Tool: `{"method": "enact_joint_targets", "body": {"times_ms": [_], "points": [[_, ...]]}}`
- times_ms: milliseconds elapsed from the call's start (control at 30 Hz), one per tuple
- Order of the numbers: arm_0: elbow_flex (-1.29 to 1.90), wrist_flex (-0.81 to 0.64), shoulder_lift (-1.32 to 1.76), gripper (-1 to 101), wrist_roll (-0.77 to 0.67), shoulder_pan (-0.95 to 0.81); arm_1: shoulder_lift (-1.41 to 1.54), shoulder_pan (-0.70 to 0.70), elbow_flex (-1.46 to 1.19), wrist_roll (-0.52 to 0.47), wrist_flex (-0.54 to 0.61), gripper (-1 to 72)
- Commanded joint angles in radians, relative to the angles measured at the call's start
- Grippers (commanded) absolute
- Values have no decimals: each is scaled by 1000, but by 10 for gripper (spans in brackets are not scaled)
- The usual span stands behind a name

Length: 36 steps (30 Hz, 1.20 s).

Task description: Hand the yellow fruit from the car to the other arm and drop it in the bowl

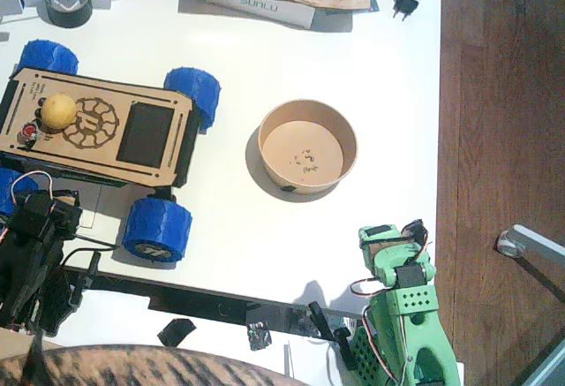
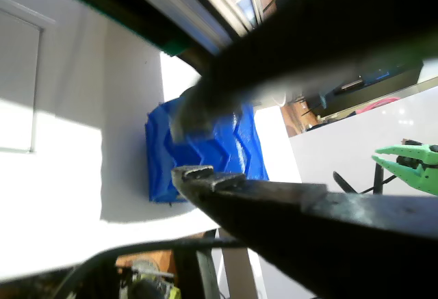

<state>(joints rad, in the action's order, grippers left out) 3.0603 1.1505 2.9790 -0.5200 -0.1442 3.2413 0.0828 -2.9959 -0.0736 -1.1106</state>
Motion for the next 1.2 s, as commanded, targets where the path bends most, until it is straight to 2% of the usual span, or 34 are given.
{"method": "enact_joint_targets", "body": {"times_ms": [0,433,600,1000,1167], "points": [[-2,31,21,1,-8,-6,8,-6,17,3,14,0],[-29,-87,-80,1,-12,-8,-5,-11,55,6,15,0],[-152,-127,-140,1,-12,-8,-32,-8,81,11,20,0],[-632,66,-227,1,-12,-9,-84,20,112,26,41,0],[-713,77,-293,1,-12,-9,-107,35,118,34,51,0]]}}
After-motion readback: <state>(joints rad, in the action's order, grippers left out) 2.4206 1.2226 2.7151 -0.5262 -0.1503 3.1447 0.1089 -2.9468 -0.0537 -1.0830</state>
